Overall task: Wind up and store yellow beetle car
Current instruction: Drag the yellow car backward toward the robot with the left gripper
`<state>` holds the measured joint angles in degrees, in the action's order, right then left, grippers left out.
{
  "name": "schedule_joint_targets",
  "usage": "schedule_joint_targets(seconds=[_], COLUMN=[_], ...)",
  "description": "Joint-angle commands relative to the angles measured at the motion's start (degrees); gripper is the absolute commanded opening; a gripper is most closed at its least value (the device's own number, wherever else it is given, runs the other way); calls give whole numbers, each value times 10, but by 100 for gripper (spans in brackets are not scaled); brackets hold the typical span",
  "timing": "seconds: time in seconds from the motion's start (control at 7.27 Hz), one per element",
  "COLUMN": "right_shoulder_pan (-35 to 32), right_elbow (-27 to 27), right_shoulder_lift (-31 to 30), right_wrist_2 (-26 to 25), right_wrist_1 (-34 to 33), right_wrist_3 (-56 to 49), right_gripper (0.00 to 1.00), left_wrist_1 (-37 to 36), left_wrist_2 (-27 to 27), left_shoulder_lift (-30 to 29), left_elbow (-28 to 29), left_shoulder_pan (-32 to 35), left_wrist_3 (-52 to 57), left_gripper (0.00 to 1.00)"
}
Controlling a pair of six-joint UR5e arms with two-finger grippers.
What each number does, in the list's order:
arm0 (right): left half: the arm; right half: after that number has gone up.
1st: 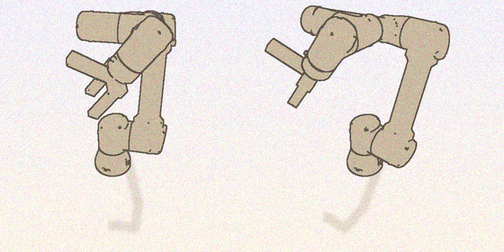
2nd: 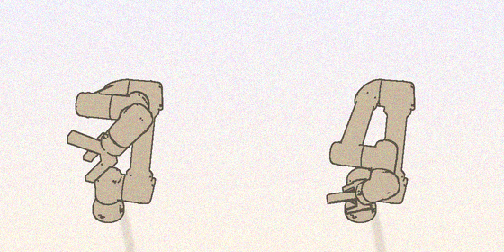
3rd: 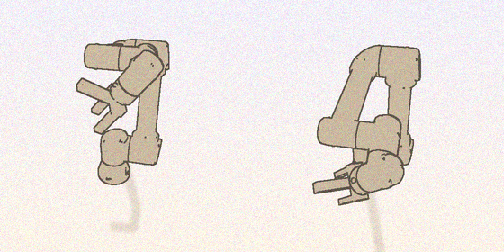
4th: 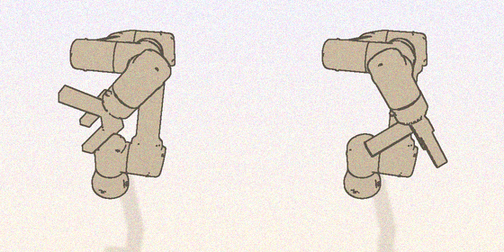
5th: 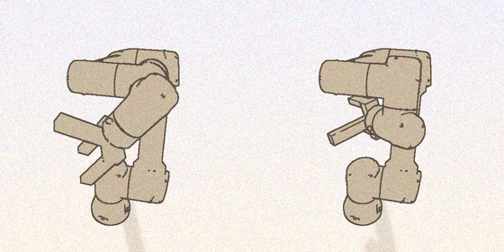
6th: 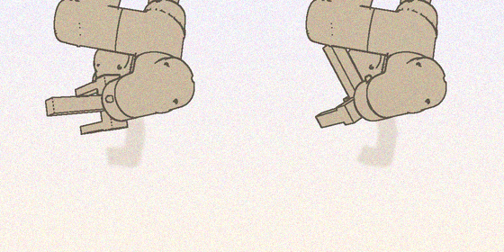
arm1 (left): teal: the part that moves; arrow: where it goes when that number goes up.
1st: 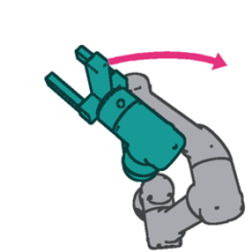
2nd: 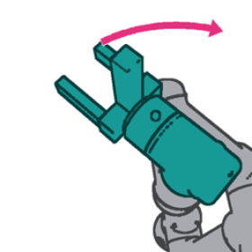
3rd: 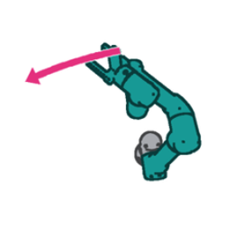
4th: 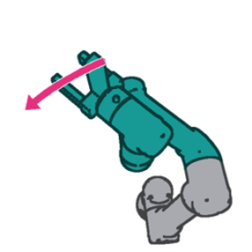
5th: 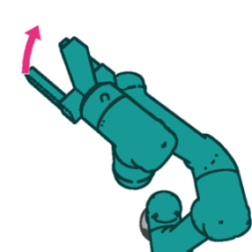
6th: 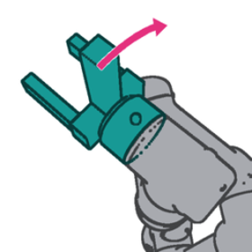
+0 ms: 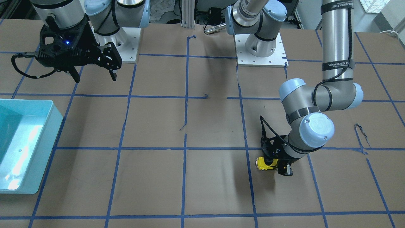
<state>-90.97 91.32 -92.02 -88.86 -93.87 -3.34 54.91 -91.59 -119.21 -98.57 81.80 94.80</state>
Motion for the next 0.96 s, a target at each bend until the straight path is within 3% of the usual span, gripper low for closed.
schedule_joint_targets(seconds=[0.0,0.83], right_shoulder_pan=[0,0], right_elbow=[0,0], right_shoulder_lift=[0,0], right_wrist_2=[0,0], right_wrist_1=[0,0], right_wrist_3=[0,0], right_gripper=[100,100], left_wrist_1=[-2,2], left_wrist_2=[2,-3], left_shoulder_lift=[0,8], left_elbow=[-5,-10], left_shoulder_pan=[-36,-79], left_wrist_3=[27,57], left_gripper=[26,29])
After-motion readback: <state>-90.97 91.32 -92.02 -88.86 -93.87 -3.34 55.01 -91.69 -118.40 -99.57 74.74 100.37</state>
